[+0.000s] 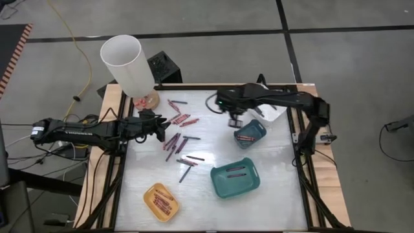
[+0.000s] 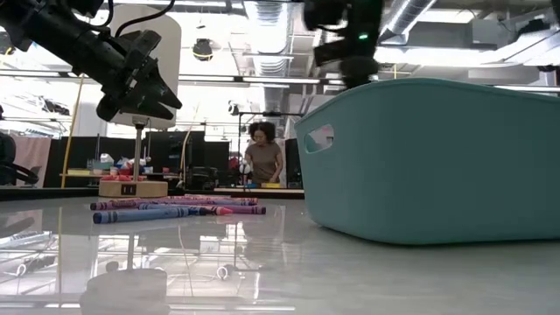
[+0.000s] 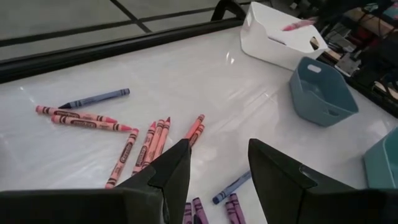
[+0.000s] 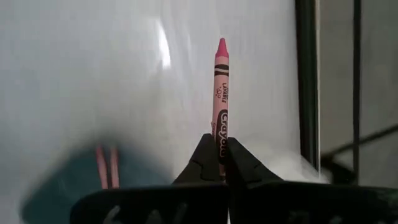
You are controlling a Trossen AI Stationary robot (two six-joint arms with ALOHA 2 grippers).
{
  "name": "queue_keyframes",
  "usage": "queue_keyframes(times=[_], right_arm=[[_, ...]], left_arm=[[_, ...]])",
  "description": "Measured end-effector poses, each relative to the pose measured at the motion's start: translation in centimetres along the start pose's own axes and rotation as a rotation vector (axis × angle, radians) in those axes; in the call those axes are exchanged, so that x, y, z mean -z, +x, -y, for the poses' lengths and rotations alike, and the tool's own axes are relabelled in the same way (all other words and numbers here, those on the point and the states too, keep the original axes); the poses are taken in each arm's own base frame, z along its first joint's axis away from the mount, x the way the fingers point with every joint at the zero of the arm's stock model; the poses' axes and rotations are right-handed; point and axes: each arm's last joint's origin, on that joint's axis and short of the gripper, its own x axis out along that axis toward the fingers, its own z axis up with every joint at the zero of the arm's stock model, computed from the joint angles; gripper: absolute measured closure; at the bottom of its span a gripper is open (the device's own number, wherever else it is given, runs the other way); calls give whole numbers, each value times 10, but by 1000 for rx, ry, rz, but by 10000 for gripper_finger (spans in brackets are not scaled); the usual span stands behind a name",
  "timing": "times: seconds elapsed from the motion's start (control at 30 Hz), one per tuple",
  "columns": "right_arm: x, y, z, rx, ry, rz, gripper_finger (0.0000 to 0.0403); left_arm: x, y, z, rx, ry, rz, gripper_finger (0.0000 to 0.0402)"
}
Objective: Sort crayons
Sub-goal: Put the pink crayon into the dark blue bin
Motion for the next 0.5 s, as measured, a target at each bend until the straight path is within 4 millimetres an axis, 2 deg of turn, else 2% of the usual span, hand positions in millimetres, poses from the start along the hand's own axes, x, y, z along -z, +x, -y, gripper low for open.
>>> queue_keyframes(times=[0.17, 0.27, 0.37, 0.5], right_arm=[[44, 1, -9, -14, -83, -104, 403], [69, 11, -22, -24, -125, -123, 403], [84, 21, -35, -26, -161, -82, 403], [95, 21, -52, -26, -225, 24, 403]], left_arm=[[0, 0, 0, -2, -1, 2, 251], [0, 0, 0, -3, -5, 2, 251], [0, 0, 0, -3, -6, 2, 251], [0, 0, 0, -3, -8, 3, 251]])
